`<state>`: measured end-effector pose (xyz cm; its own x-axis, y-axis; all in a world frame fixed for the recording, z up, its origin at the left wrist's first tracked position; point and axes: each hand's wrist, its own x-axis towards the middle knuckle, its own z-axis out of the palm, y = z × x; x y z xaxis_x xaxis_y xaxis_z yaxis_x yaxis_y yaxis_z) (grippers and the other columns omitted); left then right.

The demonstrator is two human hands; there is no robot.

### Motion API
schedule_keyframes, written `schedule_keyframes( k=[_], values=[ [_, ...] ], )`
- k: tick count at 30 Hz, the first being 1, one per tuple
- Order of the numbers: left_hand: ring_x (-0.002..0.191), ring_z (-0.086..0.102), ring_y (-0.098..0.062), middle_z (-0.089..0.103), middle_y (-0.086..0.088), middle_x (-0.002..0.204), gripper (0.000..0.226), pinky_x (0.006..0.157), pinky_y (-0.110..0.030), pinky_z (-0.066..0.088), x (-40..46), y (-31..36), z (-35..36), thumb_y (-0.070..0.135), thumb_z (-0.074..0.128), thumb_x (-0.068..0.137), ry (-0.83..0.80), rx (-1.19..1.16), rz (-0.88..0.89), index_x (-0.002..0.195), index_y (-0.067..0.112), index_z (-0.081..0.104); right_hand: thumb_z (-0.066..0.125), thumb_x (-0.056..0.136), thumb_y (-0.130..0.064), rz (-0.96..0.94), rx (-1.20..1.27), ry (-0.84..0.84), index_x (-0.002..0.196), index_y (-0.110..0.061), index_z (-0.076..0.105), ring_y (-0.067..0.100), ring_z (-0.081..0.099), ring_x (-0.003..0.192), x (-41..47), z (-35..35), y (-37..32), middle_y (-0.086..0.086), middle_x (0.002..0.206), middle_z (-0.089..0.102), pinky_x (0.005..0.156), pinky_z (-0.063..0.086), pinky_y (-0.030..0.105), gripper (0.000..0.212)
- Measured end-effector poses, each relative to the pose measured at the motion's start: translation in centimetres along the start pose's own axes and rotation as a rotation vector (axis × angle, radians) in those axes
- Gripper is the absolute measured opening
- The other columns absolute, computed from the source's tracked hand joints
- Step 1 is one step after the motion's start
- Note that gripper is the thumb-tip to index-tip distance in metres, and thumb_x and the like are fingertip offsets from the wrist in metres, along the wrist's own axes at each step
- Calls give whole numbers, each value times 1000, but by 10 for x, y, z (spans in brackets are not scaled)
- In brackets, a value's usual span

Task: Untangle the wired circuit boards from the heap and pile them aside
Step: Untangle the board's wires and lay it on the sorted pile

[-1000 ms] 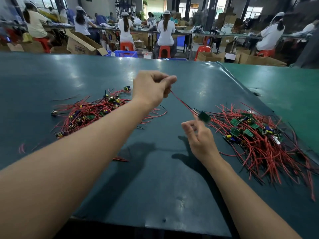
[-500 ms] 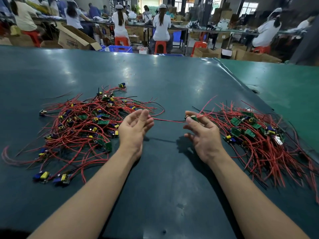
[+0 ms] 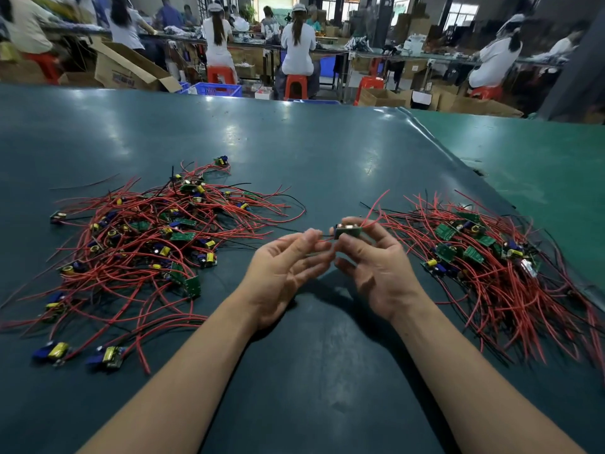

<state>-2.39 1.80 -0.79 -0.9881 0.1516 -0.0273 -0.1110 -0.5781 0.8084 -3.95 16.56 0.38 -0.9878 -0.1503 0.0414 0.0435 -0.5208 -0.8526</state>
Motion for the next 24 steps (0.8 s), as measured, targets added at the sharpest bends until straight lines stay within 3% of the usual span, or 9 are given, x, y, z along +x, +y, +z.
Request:
schedule_keyframes(
  k=[3, 8, 12, 15, 18, 20, 24],
  values=[
    [69, 71, -20, 74, -9, 84, 34, 70, -28, 58, 1, -4, 2, 25, 70, 70, -10, 141, 32, 99, 7, 67, 74, 60, -3, 13, -37, -45, 80, -13, 74, 19, 69, 67, -2, 4, 7, 9, 83, 74, 59, 58, 30, 22],
    [60, 70, -17, 72, -5, 72, 23, 58, -23, 57, 1, -3, 3, 20, 70, 72, 39, 143, 66, 92, 7, 69, 69, 72, -17, 43, -112, -53, 97, -11, 73, 25, 66, 70, -2, 4, 6, 15, 87, 69, 68, 55, 38, 26],
    [62, 68, -16, 70, -4, 72, 28, 64, -26, 59, 2, -1, 2, 24, 75, 66, 35, 144, 50, 89, 9, 70, 68, 76, -23, 28, -135, 20, 87, -13, 76, 23, 66, 67, -3, 4, 5, 13, 83, 72, 62, 58, 33, 17],
    [66, 69, -17, 72, -8, 77, 24, 69, -30, 59, 3, -1, 1, 18, 74, 69, 35, 156, 59, 90, 8, 71, 71, 75, -18, -14, -204, 82, 83, -14, 78, 23, 67, 75, -4, 2, 5, 11, 85, 74, 66, 57, 35, 11],
    [69, 69, -19, 73, -10, 84, 24, 68, -31, 60, 2, -2, 1, 10, 72, 70, 38, 148, 87, 93, 5, 66, 73, 79, -8, -70, -247, 164, 76, -15, 79, 16, 69, 71, -7, 2, 6, 7, 81, 75, 55, 53, 25, 10],
    [70, 69, -20, 73, -8, 82, 24, 67, -30, 59, 1, -3, 0, 10, 74, 67, 46, 149, 126, 89, 6, 67, 76, 76, -14, -89, -223, 198, 74, -15, 79, 14, 69, 70, -7, 3, 8, 6, 81, 75, 53, 52, 23, 3],
    [74, 68, -19, 73, -6, 81, 22, 72, -28, 58, 1, -6, -3, 10, 80, 58, 92, 180, 218, 79, 16, 74, 75, 82, -16, -131, -227, 289, 70, -15, 78, 12, 68, 65, -2, -1, 7, 3, 76, 73, 48, 50, 22, 13]
  ],
)
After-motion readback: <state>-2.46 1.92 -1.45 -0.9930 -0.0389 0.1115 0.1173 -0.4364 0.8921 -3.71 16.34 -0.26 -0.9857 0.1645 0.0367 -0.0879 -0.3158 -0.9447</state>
